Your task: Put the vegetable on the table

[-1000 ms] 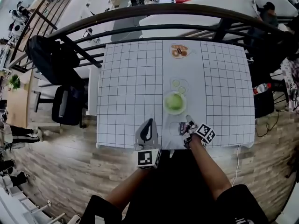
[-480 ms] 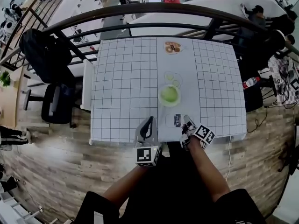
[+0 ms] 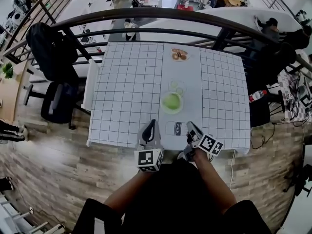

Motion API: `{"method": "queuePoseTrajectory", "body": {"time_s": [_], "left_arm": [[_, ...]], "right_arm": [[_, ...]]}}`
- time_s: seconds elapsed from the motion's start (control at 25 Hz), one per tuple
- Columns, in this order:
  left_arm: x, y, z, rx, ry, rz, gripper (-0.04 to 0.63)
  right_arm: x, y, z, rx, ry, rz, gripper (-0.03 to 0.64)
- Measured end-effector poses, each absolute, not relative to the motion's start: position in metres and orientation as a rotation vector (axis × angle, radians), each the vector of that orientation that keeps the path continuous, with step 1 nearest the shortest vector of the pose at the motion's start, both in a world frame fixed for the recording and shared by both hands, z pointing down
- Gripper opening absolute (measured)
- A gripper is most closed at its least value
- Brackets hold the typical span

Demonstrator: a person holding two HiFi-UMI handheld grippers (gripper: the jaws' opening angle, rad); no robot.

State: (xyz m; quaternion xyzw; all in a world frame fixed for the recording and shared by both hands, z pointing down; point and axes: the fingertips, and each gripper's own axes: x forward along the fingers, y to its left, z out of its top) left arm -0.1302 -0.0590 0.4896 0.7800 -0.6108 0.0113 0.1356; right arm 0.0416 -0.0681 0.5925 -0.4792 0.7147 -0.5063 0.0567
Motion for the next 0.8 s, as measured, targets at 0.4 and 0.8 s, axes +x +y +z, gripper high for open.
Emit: {"method": "queuePoseTrajectory", "body": {"time_s": [0.4,0.8], "left_arm": [[-0.066,-0.078,0.453,2.333,-1.663,0.05,0.009],[-0.033,-0.091,0.412,2.415,-1.605,-0.062,0.009]], "right_arm": [[0.081,-0.081,0.504,-1.649,2.445,-0.956,-0.002],[0.088,-0.085,0.418,-1.644,2.542,-0.635,-0.002]]}}
